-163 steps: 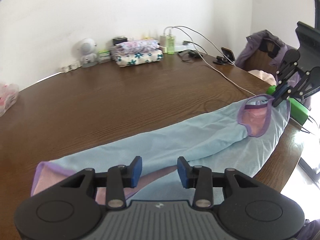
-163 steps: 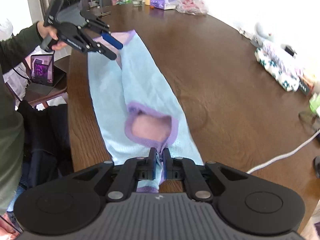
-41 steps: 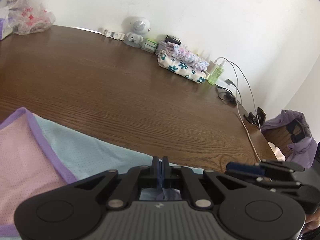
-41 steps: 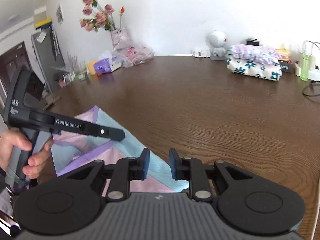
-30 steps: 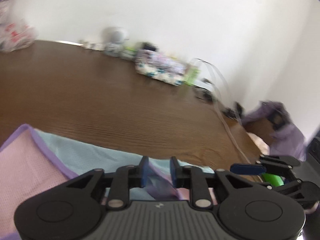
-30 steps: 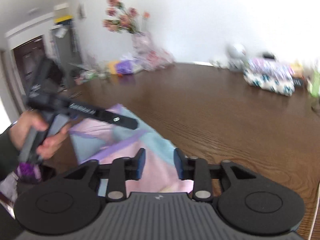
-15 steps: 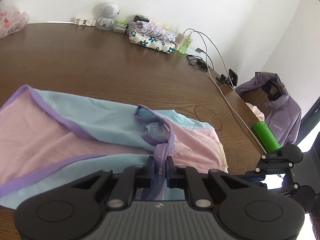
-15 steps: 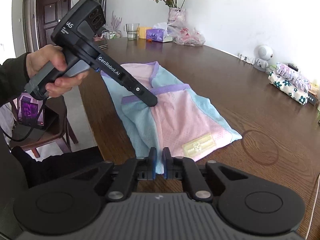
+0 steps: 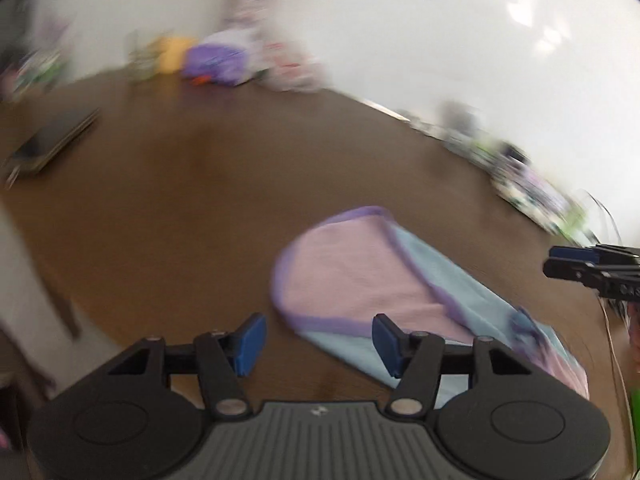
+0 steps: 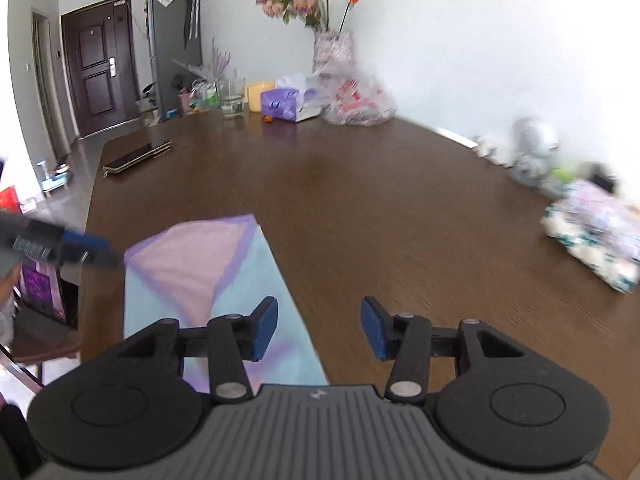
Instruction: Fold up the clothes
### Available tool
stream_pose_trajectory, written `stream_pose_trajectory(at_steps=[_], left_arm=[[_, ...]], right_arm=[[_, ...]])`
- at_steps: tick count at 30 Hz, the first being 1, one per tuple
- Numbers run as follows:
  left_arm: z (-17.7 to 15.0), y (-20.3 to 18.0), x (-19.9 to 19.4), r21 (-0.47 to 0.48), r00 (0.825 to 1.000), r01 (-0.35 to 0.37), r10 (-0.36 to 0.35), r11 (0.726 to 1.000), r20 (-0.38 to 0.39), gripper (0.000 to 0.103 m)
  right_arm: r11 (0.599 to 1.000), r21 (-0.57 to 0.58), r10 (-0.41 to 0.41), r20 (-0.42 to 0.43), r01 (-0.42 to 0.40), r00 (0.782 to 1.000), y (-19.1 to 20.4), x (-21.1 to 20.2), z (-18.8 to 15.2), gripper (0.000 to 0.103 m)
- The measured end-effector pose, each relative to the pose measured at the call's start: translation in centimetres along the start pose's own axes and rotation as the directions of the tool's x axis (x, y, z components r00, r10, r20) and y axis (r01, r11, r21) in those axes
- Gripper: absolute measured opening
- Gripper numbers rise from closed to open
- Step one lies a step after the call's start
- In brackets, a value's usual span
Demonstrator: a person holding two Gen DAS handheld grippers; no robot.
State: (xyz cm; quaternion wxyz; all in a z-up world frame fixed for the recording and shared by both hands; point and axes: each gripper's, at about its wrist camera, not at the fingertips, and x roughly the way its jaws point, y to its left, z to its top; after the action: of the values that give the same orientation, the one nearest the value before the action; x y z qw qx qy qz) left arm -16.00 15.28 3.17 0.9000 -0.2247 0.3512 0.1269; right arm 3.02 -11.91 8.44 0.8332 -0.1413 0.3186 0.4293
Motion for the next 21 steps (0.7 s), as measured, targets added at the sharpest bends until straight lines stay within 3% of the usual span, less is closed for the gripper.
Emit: stream_pose_trajectory(at_steps=[2, 4, 6, 9, 12, 14, 17, 21], left_arm=[[-0.1, 0.8, 0.4, -0.055, 1.000, -0.016, 0.017, 0.998, 0.012, 0.055], [-0.2, 0.6, 0.7, -0.043, 0.998, -0.039, 0.040, 0.998, 0.038, 0.052], [0.0, 0.4, 1.0, -0.038, 0.999, -0.023, 0.024, 0.999, 0.043, 0.035], [0.2, -0.2, 1.4, 0.000, 0.998, -0.014, 0.014, 1.000, 0.053, 0.025], [0.0, -0.6, 1.9, 0.017, 0.999, -0.028, 0.027, 0.999, 0.046, 0.014], [-0.2, -0.6, 2.3, 0.022, 0.999, -0.022, 0.021, 1.000, 0.044, 0.010], [0.1, -0.6, 3.0, 0.037, 0.999, -0.009, 0.007, 0.999, 0.038, 0.005], [3.4, -0.2, 5.1, 0.056, 0.998, 0.070, -0.070, 0.996, 0.003, 0.002]], right_arm=[[0.999, -0.008, 0.049, -0.062, -0.049, 0.997, -0.3, 4.6, 3.5, 0.046], [0.996, -0.042, 0.068, -0.121, -0.074, 0.990, 0.2, 8.7, 6.0, 0.046], [0.993, -0.074, 0.073, -0.176, -0.087, 0.982, 1.2, 12.1, 7.6, 0.044], [0.984, -0.143, 0.074, -0.218, -0.107, 0.973, 3.0, 15.1, 8.6, 0.042], [0.983, -0.148, 0.068, -0.231, -0.104, 0.971, 3.5, 16.1, 8.1, 0.039], [0.985, -0.125, 0.090, -0.235, -0.122, 0.968, 3.4, 16.2, 7.5, 0.022], [0.986, -0.090, 0.115, -0.234, -0.139, 0.965, 3.3, 15.7, 7.1, 0.007], [0.999, -0.030, 0.034, -0.187, -0.041, 0.982, 2.0, 14.9, 6.7, 0.000]])
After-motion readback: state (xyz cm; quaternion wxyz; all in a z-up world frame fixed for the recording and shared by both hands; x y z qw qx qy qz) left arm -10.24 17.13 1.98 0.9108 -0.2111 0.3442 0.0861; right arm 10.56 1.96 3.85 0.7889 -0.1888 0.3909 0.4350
